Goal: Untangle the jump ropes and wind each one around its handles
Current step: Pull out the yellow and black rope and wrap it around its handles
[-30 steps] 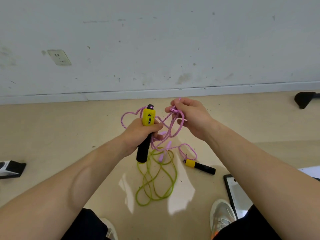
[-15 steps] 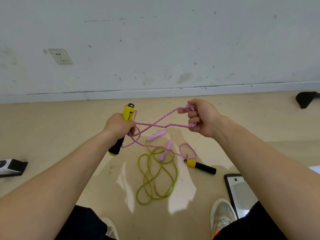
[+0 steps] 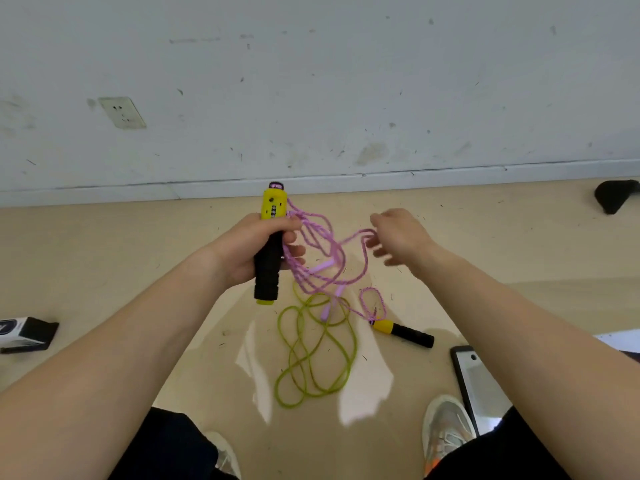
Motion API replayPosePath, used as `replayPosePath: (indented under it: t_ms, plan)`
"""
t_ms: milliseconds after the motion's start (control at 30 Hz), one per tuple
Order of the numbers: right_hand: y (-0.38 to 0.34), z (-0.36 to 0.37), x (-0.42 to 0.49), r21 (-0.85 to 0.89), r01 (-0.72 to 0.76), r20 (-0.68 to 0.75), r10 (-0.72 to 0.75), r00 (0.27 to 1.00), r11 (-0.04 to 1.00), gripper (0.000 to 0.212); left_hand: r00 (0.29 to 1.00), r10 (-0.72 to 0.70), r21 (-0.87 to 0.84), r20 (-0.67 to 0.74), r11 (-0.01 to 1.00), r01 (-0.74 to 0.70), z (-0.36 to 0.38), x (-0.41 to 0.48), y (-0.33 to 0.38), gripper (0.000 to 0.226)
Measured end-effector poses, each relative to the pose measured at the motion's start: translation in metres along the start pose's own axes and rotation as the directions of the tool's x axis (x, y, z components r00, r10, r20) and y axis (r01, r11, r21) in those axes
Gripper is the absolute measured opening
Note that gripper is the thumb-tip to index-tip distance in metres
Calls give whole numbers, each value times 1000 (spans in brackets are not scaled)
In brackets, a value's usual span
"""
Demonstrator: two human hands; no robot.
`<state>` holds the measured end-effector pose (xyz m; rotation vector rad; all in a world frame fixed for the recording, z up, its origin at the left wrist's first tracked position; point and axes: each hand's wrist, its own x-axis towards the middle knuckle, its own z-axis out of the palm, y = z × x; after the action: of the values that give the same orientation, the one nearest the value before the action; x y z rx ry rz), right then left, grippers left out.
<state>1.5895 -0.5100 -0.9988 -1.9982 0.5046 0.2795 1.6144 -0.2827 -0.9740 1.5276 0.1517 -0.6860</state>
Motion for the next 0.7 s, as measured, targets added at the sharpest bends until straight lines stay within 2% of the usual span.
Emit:
replayPosePath:
  t_ms: [33, 100, 200, 300, 367, 400, 433, 467, 567, 633, 700]
  plan:
    - [5, 3, 0, -193, -4, -13, 2, 1000, 981, 30, 1000, 11, -78, 7, 997, -11, 5, -2, 4, 14]
    - [13, 10, -2, -382, -19, 37, 36, 999, 924, 29, 999, 34, -226, -10, 974, -35, 13, -4, 11, 15]
    - [15, 22, -11, -368, 69, 276, 38, 960, 927, 39, 998, 36, -419, -44, 907, -51, 19, -5, 19, 16]
    - [18, 33, -30, -271, 128, 492, 23, 870, 954, 60, 998, 16, -567, -64, 822, -50, 16, -2, 24, 14]
    - [31, 43, -27, -300, 154, 545, 36, 838, 942, 50, 996, 27, -603, -84, 794, -72, 15, -3, 27, 13]
    - [37, 48, -22, -352, 176, 556, 54, 830, 919, 36, 994, 36, -601, -106, 794, -93, 15, -3, 28, 13]
    - [43, 53, -18, -410, 200, 553, 68, 830, 890, 22, 989, 44, -592, -144, 797, -122, 14, -2, 29, 14]
    - [47, 55, -16, -456, 207, 541, 86, 836, 866, 16, 978, 51, -579, -201, 799, -160, 10, 0, 29, 16]
    - [53, 51, -10, -495, 109, 474, 163, 865, 862, 18, 888, 142, -446, -438, 823, -352, -12, 11, 28, 15]
    - [49, 43, -9, -410, 21, 445, 180, 878, 912, 18, 784, 272, -139, -558, 901, -411, -29, 18, 23, 14]
    - [38, 36, -8, -221, -17, 425, 112, 898, 975, 22, 746, 382, 138, -546, 919, -370, -37, 22, 16, 13]
